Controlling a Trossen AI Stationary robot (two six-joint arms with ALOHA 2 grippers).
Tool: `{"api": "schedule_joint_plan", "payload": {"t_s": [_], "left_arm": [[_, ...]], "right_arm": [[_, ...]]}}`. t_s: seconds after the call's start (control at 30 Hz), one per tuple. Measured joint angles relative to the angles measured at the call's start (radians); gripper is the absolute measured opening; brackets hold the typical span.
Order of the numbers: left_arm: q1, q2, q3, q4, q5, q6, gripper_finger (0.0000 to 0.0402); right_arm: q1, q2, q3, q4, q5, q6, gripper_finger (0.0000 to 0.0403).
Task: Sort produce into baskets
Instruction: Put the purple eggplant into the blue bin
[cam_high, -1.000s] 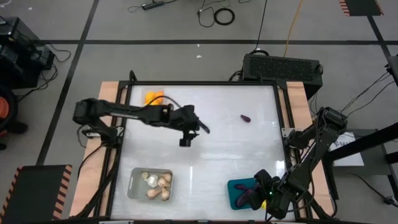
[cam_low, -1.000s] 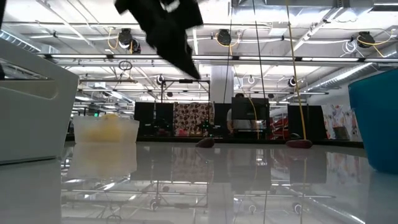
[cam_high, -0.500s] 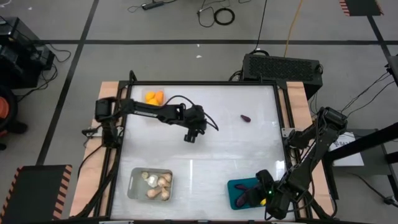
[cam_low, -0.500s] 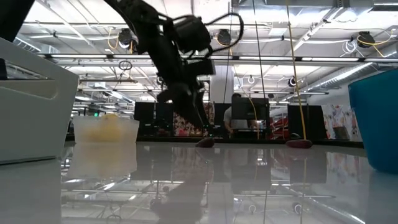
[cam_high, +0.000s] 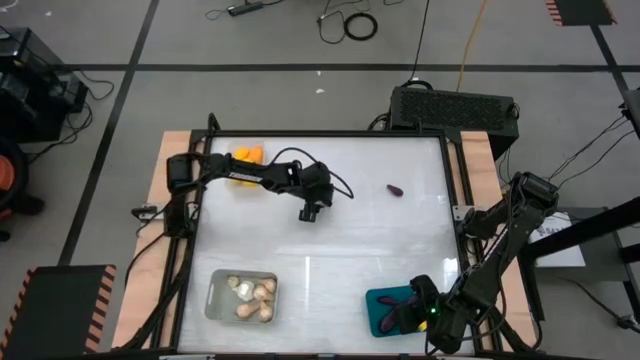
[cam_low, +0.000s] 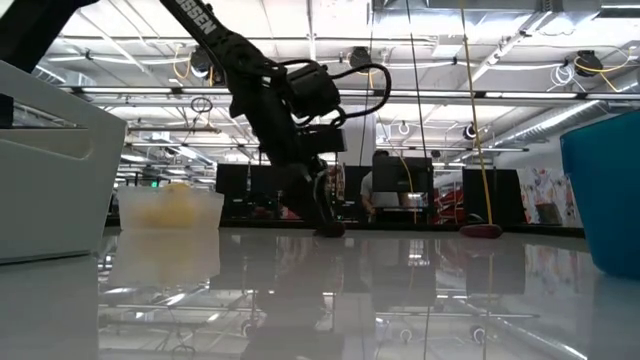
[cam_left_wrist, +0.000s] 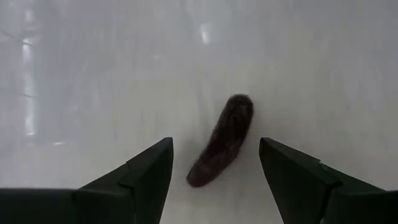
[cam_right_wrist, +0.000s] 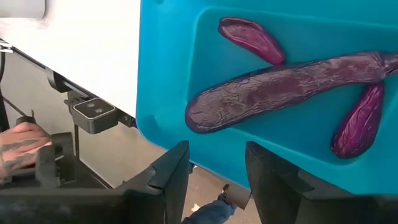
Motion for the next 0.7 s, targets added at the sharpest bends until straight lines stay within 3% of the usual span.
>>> {"api": "schedule_joint_plan", "payload": {"t_s": [0.13, 0.43, 0.7], "left_arm": [[0.011, 0.018, 0.001, -0.013, 0.087, -0.041, 0.0246], [0.002, 0.029, 0.003, -0.027, 0.092, -0.052, 0.0244], [-0.005, 0.029, 0.003, -0.040, 0.089, -0.194, 0.0157]], "right_arm": [[0.000, 0.000, 0.000, -0.004, 0.000, -0.009, 0.0148], [0.000, 0.000, 0.000, -0.016, 0.000, -0.045, 0.0148], [0.000, 0.000, 0.000, -0.023, -0.001, -0.072, 0.0148]]}}
